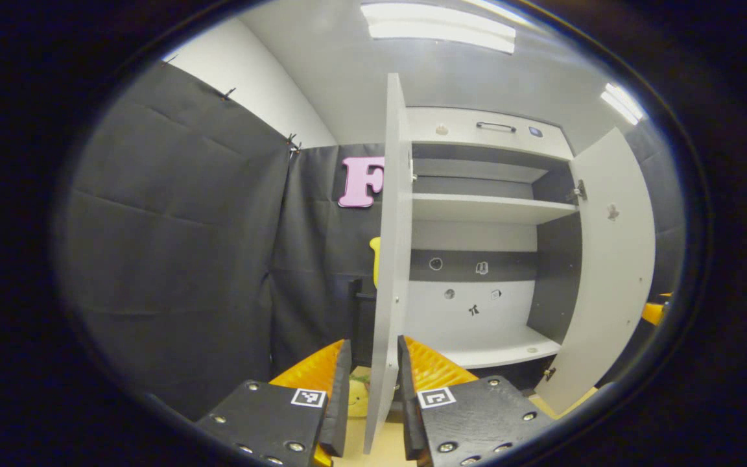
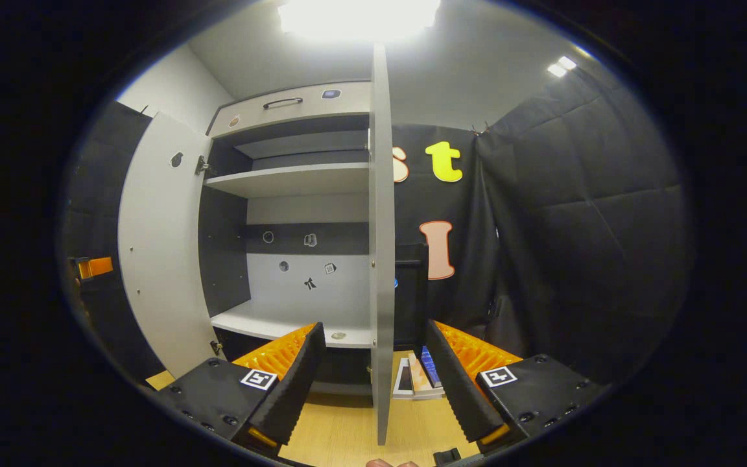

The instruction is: Open the right door of the double-door shoe cabinet with the right hand, and open the left door with the left hand.

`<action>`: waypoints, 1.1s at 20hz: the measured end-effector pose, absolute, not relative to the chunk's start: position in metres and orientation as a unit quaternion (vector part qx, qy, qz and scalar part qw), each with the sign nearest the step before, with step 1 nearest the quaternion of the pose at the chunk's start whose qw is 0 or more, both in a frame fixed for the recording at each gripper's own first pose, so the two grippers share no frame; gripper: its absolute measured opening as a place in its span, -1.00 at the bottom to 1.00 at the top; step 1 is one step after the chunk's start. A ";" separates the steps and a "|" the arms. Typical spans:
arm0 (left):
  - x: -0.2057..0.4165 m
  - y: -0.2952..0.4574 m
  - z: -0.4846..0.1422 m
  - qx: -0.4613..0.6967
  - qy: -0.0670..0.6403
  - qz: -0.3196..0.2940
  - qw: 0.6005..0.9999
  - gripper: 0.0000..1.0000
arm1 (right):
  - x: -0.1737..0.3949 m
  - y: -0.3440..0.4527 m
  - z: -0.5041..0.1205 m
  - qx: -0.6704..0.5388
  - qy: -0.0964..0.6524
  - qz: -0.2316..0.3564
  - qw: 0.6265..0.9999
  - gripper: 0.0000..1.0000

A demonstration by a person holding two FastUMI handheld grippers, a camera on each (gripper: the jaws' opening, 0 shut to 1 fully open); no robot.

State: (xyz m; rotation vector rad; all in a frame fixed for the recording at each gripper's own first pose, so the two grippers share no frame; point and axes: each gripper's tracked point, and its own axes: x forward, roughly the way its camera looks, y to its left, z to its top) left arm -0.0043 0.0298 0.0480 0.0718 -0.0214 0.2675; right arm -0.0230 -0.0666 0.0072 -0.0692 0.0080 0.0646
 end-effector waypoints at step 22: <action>-0.032 -0.073 0.036 0.095 -0.007 0.111 0.989 0.99 | -0.011 -0.121 0.006 0.007 0.010 0.041 0.999 0.95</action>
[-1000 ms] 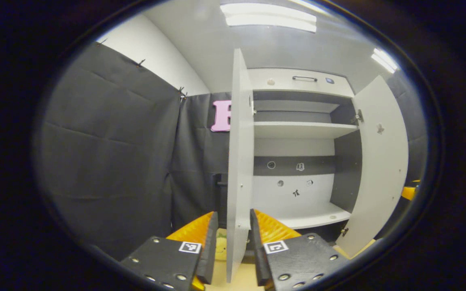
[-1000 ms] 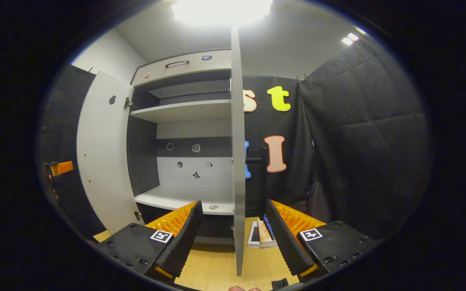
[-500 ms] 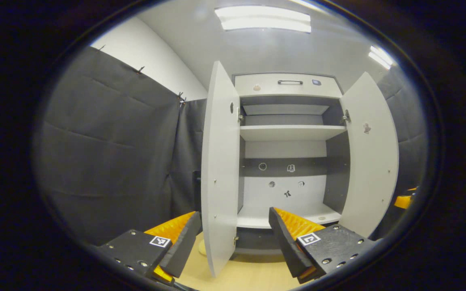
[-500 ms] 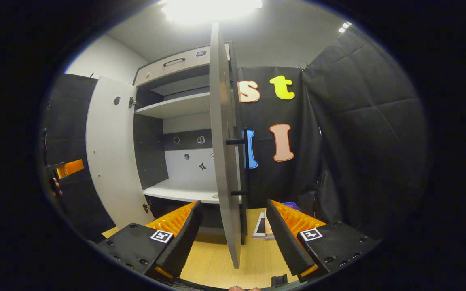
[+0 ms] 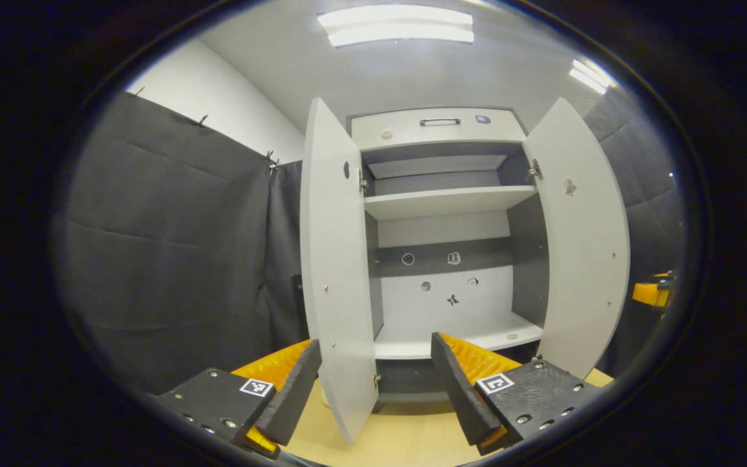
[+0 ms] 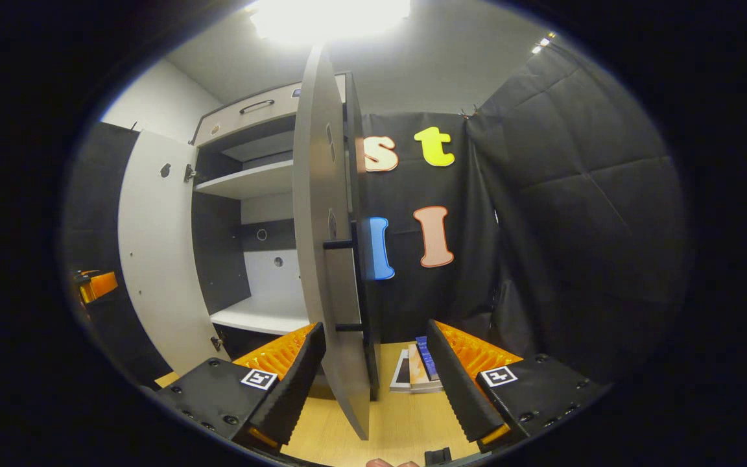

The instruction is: Open the right door of the double-door shoe cabinet with the right hand, and open the left door with the left hand.

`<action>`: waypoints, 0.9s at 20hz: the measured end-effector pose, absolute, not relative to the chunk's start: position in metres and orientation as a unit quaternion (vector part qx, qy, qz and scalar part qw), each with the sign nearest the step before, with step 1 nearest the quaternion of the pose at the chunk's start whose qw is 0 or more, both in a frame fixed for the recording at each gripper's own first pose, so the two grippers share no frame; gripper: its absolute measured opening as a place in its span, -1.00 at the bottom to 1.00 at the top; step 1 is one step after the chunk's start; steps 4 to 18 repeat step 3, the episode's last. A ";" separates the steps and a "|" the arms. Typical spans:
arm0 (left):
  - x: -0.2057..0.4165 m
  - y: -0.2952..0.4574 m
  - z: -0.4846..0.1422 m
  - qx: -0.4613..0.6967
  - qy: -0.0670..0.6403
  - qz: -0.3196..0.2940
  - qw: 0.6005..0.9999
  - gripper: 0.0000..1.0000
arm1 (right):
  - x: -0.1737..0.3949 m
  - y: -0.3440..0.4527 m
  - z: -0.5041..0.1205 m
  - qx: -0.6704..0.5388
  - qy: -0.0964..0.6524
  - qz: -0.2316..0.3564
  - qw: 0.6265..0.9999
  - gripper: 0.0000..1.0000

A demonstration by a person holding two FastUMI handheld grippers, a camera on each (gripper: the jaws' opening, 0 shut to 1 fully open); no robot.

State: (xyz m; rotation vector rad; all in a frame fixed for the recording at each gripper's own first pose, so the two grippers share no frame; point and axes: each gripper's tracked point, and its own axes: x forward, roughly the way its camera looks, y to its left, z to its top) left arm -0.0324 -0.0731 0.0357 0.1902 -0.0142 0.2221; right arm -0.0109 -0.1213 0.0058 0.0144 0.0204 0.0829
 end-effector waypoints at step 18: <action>-0.019 -0.076 0.022 0.089 0.007 0.096 0.991 0.99 | -0.012 -0.107 0.005 0.017 0.008 0.034 0.999 0.95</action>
